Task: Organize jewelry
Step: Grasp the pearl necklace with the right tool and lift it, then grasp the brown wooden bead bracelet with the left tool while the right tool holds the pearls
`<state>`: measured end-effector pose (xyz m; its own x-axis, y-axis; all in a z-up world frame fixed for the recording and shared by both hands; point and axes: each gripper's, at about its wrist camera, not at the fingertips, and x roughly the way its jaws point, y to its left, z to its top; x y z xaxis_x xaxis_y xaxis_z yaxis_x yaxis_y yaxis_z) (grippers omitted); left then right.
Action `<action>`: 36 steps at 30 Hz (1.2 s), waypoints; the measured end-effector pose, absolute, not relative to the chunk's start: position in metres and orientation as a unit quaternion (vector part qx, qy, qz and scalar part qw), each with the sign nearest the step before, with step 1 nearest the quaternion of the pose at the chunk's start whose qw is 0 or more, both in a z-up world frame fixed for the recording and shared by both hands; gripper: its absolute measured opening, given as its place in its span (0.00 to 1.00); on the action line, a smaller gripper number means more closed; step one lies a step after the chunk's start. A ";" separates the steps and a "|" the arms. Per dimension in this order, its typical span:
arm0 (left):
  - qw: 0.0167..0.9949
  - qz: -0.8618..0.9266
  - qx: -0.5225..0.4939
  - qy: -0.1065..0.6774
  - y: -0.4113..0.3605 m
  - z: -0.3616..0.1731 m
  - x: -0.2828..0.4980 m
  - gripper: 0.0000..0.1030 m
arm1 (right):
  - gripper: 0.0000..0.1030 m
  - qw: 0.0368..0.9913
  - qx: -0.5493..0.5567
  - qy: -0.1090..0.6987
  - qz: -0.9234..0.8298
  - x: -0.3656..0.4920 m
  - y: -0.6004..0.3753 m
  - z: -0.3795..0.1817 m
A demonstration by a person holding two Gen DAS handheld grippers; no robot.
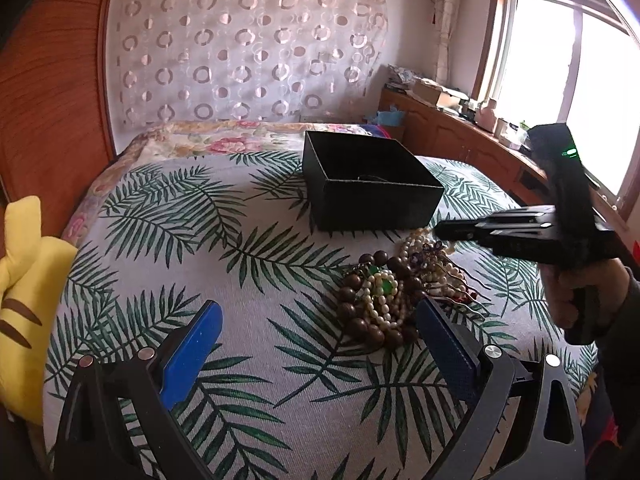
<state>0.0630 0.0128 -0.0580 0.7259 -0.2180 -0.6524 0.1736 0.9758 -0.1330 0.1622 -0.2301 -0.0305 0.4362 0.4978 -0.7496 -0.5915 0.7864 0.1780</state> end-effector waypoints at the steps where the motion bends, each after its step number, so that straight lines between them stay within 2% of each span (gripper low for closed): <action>1: 0.928 -0.105 -0.032 0.356 0.012 -0.059 0.063 0.91 | 0.08 0.850 -0.056 0.414 0.322 0.158 -0.232 -0.025; 17: 0.926 -0.113 -0.024 0.361 0.004 -0.059 0.063 0.91 | 0.08 0.903 -0.064 0.288 0.314 0.111 -0.264 0.075; 36: 0.907 -0.136 0.006 0.399 -0.019 -0.073 0.075 0.91 | 0.08 0.928 -0.059 0.237 0.281 0.106 -0.302 0.119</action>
<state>0.0751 -0.0190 -0.0733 0.6439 -0.2416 -0.7259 0.2519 0.9629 -0.0970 0.1059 -0.3018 0.1193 0.7297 0.4934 -0.4733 -0.5496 0.8351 0.0231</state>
